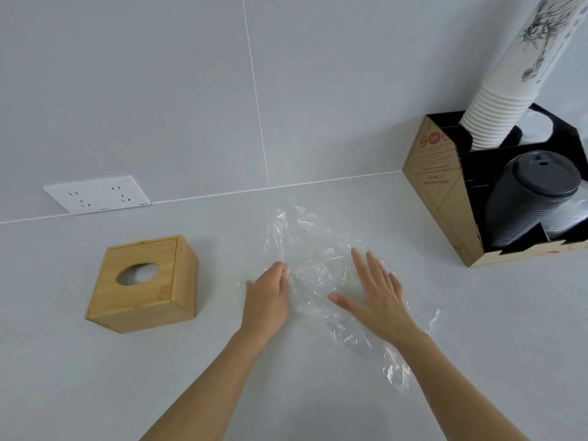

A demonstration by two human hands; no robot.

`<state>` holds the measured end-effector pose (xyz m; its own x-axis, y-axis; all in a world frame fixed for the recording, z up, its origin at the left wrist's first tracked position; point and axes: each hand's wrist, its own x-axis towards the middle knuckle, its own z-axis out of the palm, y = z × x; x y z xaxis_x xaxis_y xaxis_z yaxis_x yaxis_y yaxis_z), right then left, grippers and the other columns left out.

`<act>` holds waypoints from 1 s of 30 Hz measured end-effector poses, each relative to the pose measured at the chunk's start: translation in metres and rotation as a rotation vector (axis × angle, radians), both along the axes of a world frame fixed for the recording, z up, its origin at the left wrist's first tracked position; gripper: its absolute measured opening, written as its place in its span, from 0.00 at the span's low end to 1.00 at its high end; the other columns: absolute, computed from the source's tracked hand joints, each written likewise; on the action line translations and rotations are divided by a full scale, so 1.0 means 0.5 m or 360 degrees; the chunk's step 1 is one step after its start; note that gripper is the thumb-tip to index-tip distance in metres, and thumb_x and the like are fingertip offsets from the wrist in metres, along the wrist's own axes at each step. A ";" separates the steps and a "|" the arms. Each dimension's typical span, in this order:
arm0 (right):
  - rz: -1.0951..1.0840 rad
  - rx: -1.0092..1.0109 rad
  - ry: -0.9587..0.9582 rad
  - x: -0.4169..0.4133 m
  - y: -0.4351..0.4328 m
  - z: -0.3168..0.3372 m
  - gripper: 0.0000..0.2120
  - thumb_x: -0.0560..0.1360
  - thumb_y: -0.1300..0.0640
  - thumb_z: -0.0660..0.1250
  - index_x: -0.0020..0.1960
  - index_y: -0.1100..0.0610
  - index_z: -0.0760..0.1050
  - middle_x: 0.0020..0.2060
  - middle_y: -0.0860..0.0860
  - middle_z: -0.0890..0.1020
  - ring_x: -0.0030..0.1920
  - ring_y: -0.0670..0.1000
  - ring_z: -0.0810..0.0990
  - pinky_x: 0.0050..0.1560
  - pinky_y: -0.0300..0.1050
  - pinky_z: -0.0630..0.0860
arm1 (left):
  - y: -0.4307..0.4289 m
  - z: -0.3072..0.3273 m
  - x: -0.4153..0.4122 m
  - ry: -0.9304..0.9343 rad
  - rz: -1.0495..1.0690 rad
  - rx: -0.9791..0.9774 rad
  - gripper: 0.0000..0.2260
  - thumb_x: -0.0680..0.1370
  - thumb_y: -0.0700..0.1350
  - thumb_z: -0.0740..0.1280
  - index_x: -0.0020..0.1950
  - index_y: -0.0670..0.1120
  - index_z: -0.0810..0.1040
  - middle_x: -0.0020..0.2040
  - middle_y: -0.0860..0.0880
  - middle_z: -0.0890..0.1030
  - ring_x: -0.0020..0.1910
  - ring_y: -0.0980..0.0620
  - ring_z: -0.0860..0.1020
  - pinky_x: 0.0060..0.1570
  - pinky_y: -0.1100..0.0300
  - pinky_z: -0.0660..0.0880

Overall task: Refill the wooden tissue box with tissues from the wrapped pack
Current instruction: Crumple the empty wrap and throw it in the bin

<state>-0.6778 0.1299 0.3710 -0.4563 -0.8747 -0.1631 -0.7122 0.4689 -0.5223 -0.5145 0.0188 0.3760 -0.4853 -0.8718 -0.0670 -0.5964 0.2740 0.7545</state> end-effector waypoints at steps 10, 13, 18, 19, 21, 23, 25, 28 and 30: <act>0.0102 -0.0493 -0.0824 0.061 -0.010 0.096 0.48 0.59 0.30 0.68 0.64 0.23 0.35 0.70 0.29 0.45 0.73 0.35 0.44 0.73 0.49 0.50 | 0.022 0.114 -0.008 0.0927 0.0259 0.1125 0.14 0.80 0.45 0.59 0.35 0.51 0.74 0.46 0.45 0.84 0.43 0.45 0.80 0.36 0.57 0.70; 0.0170 -0.0469 -0.0992 0.086 -0.009 0.100 0.52 0.56 0.37 0.74 0.66 0.23 0.40 0.67 0.33 0.55 0.63 0.29 0.60 0.62 0.31 0.61 | 0.040 0.129 -0.001 0.0888 0.0074 0.1321 0.13 0.79 0.46 0.62 0.35 0.51 0.77 0.50 0.35 0.79 0.51 0.39 0.77 0.46 0.50 0.74; 0.0053 -0.0490 -0.1183 0.112 -0.011 0.093 0.23 0.63 0.55 0.76 0.53 0.48 0.69 0.44 0.51 0.79 0.45 0.50 0.81 0.48 0.47 0.79 | 0.061 0.128 0.011 0.0823 0.0214 0.1327 0.07 0.76 0.45 0.67 0.38 0.48 0.74 0.40 0.43 0.78 0.42 0.43 0.77 0.41 0.54 0.70; -0.0012 -0.0502 -0.1039 0.117 -0.013 0.093 0.16 0.66 0.57 0.74 0.48 0.51 0.70 0.40 0.52 0.79 0.42 0.50 0.79 0.45 0.47 0.77 | 0.069 0.127 0.012 0.0842 0.0291 0.1255 0.06 0.76 0.45 0.67 0.40 0.47 0.74 0.39 0.44 0.79 0.40 0.44 0.78 0.40 0.56 0.71; -0.0104 -0.0564 -0.0810 0.126 -0.023 0.093 0.12 0.69 0.56 0.71 0.41 0.49 0.68 0.36 0.50 0.75 0.36 0.48 0.74 0.38 0.37 0.71 | 0.092 0.126 0.009 0.0930 0.0430 0.1039 0.03 0.75 0.45 0.67 0.44 0.50 0.74 0.41 0.46 0.81 0.39 0.50 0.80 0.39 0.61 0.73; -0.0132 -0.0668 -0.0660 0.137 -0.032 0.098 0.14 0.70 0.58 0.71 0.41 0.47 0.66 0.38 0.47 0.74 0.39 0.47 0.74 0.37 0.31 0.68 | 0.117 0.126 0.006 0.0984 0.0540 0.0730 0.09 0.72 0.50 0.68 0.49 0.57 0.70 0.47 0.51 0.79 0.45 0.55 0.79 0.42 0.64 0.71; -0.0157 -0.0818 -0.0480 0.142 -0.035 0.103 0.14 0.69 0.63 0.70 0.43 0.50 0.65 0.39 0.44 0.72 0.41 0.43 0.73 0.39 0.28 0.67 | 0.126 0.126 0.011 0.0970 0.0635 0.0451 0.19 0.68 0.57 0.69 0.54 0.61 0.65 0.54 0.59 0.71 0.53 0.59 0.72 0.48 0.66 0.67; -0.0132 -0.1024 -0.0347 0.142 -0.025 0.107 0.19 0.66 0.71 0.68 0.41 0.50 0.65 0.38 0.43 0.70 0.41 0.40 0.71 0.39 0.26 0.66 | 0.111 0.131 0.034 0.0976 0.0615 0.0786 0.37 0.59 0.67 0.72 0.63 0.67 0.60 0.63 0.60 0.60 0.60 0.59 0.64 0.60 0.56 0.64; 0.0052 -0.1146 -0.0243 0.154 -0.014 0.104 0.19 0.62 0.74 0.67 0.41 0.53 0.66 0.38 0.46 0.70 0.39 0.41 0.67 0.41 0.26 0.66 | 0.107 0.139 0.047 0.1081 0.0443 0.1293 0.40 0.56 0.69 0.71 0.64 0.74 0.56 0.65 0.62 0.64 0.58 0.57 0.70 0.64 0.41 0.65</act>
<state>-0.6006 0.1227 0.4230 -0.4464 -0.8019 0.3971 -0.6149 -0.0475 -0.7872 -0.4908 0.0722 0.4454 -0.4315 -0.7734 -0.4644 0.0484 -0.5339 0.8441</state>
